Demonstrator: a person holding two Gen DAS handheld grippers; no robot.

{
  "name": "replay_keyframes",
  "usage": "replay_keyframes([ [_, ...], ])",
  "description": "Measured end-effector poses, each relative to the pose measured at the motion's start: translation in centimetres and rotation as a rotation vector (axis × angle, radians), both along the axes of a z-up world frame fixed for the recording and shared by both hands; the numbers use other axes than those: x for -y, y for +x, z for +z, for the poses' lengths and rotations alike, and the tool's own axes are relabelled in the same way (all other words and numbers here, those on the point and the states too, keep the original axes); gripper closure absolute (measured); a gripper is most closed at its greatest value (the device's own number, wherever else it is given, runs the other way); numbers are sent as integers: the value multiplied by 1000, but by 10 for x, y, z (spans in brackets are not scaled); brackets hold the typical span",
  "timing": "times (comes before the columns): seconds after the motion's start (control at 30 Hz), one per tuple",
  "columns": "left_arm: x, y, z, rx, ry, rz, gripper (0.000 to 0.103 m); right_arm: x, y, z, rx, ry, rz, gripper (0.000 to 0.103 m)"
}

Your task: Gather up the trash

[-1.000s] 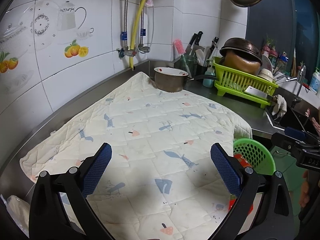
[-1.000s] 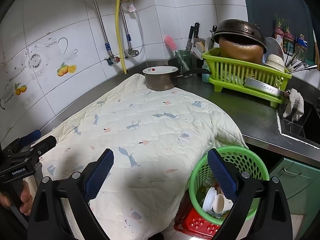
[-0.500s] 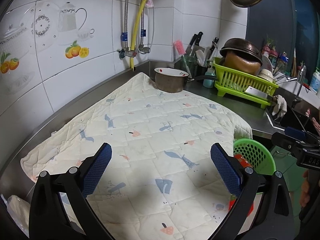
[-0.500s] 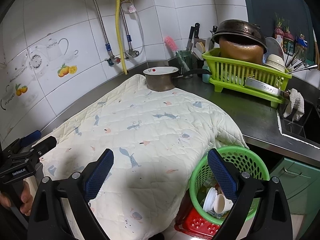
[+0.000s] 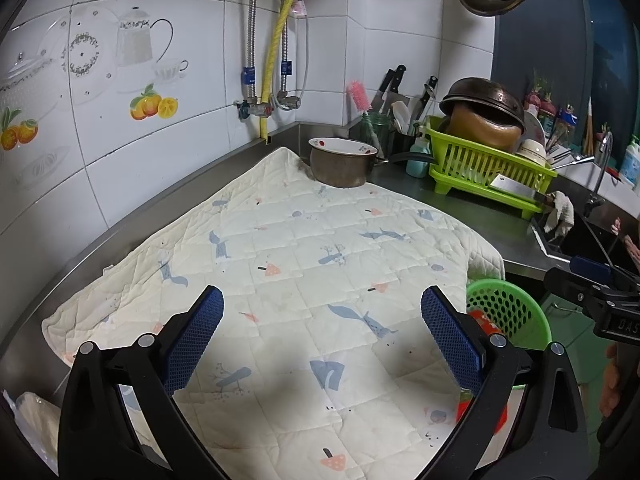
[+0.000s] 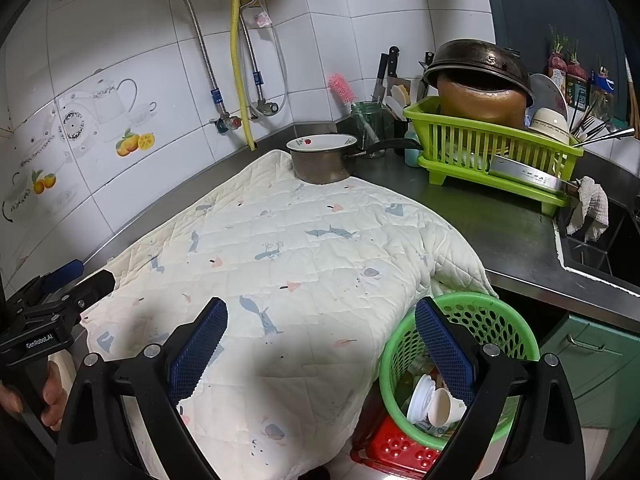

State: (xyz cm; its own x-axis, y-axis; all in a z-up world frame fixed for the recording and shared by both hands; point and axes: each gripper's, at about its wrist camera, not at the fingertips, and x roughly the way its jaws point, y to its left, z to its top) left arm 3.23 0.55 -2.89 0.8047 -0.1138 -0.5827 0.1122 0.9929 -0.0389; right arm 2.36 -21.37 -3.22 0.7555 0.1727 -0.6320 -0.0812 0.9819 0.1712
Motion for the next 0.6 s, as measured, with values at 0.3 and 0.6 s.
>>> replay_keyframes([
  [0.3,0,1,1,1,-4,2,5,0,0,1,2,-3,-3,11],
  [0.6,0,0,2,6,-9,8,5,-2,0,2,5,-2,3,11],
])
